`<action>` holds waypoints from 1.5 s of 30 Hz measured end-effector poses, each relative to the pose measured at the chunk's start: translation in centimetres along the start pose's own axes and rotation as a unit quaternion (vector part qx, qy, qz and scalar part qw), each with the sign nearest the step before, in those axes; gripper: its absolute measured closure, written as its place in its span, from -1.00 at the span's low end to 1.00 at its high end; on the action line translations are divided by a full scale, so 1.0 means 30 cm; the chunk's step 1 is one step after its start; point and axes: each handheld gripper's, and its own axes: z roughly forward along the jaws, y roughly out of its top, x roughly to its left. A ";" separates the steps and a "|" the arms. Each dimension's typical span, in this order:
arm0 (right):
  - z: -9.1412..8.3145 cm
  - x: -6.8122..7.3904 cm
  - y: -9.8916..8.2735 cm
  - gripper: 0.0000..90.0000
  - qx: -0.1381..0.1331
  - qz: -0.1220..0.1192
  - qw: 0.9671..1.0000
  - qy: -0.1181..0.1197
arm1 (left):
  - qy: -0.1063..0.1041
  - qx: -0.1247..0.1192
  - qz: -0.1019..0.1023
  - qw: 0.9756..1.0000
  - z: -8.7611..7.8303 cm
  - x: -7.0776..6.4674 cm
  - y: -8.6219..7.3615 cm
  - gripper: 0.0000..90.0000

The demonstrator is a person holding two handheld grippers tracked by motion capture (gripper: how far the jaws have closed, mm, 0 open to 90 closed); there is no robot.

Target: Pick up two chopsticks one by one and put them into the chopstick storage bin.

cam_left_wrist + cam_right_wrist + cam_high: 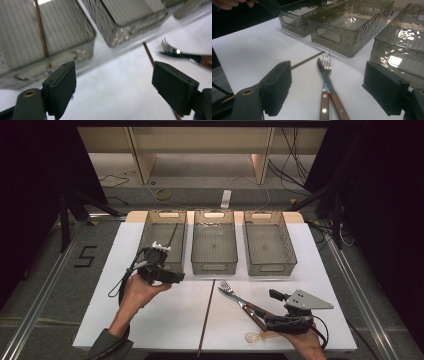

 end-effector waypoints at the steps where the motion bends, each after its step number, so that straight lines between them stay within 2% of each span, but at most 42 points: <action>1: 0.000 0.001 0.000 -0.48 -0.001 -0.002 1.000 0.001 | -0.001 0.006 0.001 1.000 0.005 -0.008 -0.009 -0.58; 7: 0.001 0.002 0.000 -0.48 0.002 -0.006 1.000 -0.003 | -0.008 0.030 0.016 0.999 0.016 -0.058 -0.064 -0.57; 11: 0.000 0.000 0.000 -0.48 0.004 -0.005 1.000 -0.002 | -0.013 0.039 0.018 0.999 0.022 -0.090 -0.098 -0.57; 14: 0.003 0.001 -0.001 -0.48 0.005 -0.008 1.000 -0.002 | -0.020 0.048 0.029 0.998 0.031 -0.123 -0.110 -0.57; 19: 0.005 0.002 -0.001 -0.48 0.007 -0.007 1.000 -0.002 | -0.035 0.072 0.053 0.995 0.054 -0.180 -0.120 -0.55; 23: 0.004 -0.001 -0.001 -0.49 0.006 -0.005 1.000 -0.002 | -0.038 0.084 0.062 0.994 0.076 -0.213 -0.127 -0.54; 37: 0.009 0.000 -0.002 -0.49 0.011 -0.001 1.000 0.002 | -0.055 0.125 0.089 0.987 0.149 -0.282 -0.140 -0.40; 45: 0.009 0.002 -0.001 -0.49 0.012 -0.002 1.000 0.004 | -0.058 0.141 0.098 0.984 0.189 -0.309 -0.141 -0.27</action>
